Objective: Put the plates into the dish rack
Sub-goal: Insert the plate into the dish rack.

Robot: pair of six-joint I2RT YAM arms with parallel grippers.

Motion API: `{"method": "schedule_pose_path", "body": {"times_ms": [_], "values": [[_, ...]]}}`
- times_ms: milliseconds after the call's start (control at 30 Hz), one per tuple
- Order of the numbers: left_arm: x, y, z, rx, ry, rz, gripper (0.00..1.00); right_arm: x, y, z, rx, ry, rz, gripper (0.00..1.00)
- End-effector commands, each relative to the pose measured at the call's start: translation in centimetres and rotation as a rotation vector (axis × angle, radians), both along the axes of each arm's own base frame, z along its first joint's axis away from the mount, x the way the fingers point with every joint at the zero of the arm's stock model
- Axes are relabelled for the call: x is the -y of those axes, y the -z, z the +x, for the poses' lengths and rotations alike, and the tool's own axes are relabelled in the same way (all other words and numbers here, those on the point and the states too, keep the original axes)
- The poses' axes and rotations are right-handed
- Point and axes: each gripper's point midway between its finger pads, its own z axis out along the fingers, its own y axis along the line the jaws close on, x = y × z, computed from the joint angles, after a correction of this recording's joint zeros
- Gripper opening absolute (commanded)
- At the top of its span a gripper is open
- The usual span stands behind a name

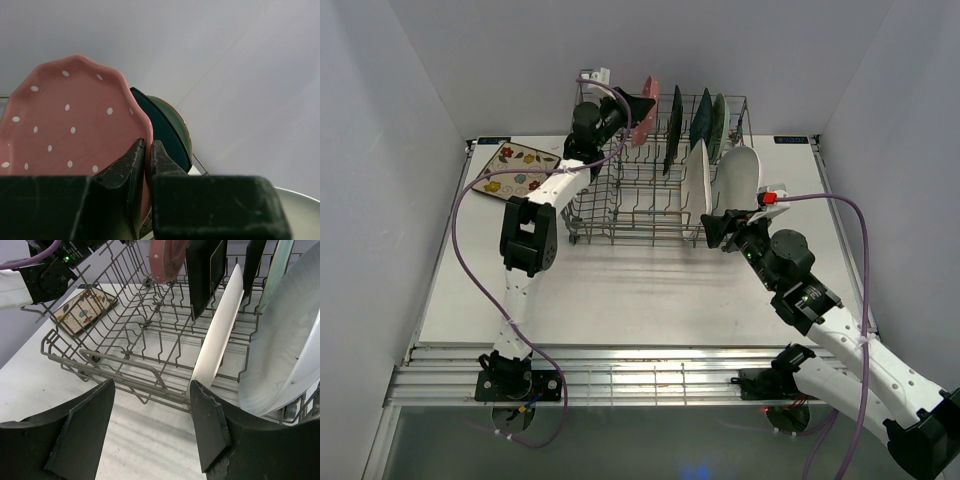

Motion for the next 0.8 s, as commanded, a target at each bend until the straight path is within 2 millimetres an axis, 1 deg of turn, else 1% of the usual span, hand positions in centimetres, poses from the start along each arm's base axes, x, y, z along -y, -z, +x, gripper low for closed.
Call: {"method": "schedule_pose_path", "body": {"times_ms": [0,67,100,167,200,233,300,433,567,667,767], "values": [[-1.3,-8.3,-1.3,0.119,-0.039,-0.096,0.0,0.0,-1.3,-0.4,0.038,-0.009,0.024,0.68],[-1.4,-8.2,-1.1,0.101,-0.039,-0.116,0.0,0.1,-1.3,-0.4,0.036,-0.006,0.024,0.68],[-1.3,-7.8,-0.8,0.085,-0.042,-0.122,0.0,0.1,-1.3,-0.5,0.038,-0.007,0.025,0.67],[-1.2,-8.0,-0.7,0.067,-0.033,-0.152,0.0,0.2,-1.5,-0.6,0.04,-0.006,0.03,0.67],[-1.1,-7.5,-0.4,0.057,-0.027,-0.156,0.0,0.3,-1.4,-0.5,0.04,-0.003,0.03,0.67],[-1.0,-8.3,-0.6,0.07,-0.021,-0.166,0.0,0.3,-1.4,-0.6,0.039,-0.003,0.029,0.67],[-0.9,-8.5,-0.6,0.066,-0.01,-0.178,0.0,0.3,-1.3,-0.5,0.037,0.0,0.027,0.68],[-0.6,-9.6,-1.0,0.105,0.0,-0.165,0.0,0.4,-1.0,-0.5,0.034,0.008,0.025,0.67],[-0.5,-11.4,-1.7,0.163,0.01,-0.151,0.0,0.4,-1.1,-0.4,0.039,0.01,0.023,0.67],[-0.2,-12.5,-2.6,0.192,0.037,-0.143,0.0,0.4,-1.0,-0.3,0.039,0.008,0.022,0.68],[-0.4,-13.5,-3.1,0.215,0.042,-0.138,0.0,0.2,-1.0,-0.2,0.039,0.007,0.019,0.68]]}}
